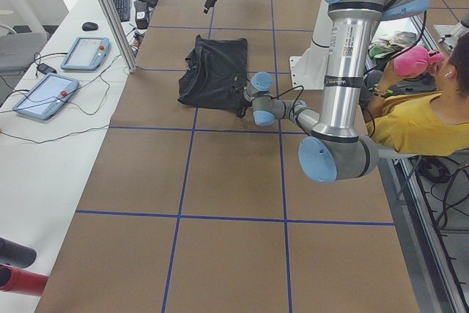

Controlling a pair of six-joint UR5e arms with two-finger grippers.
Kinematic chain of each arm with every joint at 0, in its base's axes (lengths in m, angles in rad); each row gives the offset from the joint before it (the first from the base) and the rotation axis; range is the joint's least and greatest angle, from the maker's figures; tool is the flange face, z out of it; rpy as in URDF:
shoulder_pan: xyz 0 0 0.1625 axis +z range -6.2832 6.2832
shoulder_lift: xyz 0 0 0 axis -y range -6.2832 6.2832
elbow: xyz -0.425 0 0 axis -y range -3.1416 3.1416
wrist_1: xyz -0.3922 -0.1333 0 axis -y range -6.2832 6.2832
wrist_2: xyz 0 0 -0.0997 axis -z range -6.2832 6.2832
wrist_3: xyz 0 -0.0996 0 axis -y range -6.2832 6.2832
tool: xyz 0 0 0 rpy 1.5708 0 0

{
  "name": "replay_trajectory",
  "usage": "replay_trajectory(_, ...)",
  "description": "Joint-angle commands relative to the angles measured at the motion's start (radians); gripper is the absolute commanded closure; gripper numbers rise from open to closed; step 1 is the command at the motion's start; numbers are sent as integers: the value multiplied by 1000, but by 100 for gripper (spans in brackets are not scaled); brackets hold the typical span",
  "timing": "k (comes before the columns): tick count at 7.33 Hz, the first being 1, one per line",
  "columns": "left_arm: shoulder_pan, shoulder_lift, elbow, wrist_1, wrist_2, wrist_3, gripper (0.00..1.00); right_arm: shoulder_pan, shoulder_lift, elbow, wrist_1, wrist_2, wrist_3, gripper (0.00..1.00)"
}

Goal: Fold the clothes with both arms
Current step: 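Withdraw both grippers, moving the left gripper beside the folded shirt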

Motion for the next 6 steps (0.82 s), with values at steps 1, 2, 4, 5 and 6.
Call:
replay_trajectory(1,1,1,-19,0,-6,-1,100,0,1,-2,0,0,-3,0)
replay_trajectory(2,1,2,-39,0,-9,-3,100,0,1,-2,0,-2,-3,0)
replay_trajectory(4,1,4,-44,1,-4,-3,100,0,1,-2,0,-2,-2,0)
replay_trajectory(5,-1,5,-44,1,-6,-1,100,0,1,-2,0,-2,-3,0)
replay_trajectory(6,-5,11,-43,3,-12,12,100,0,1,-2,0,0,-3,0)
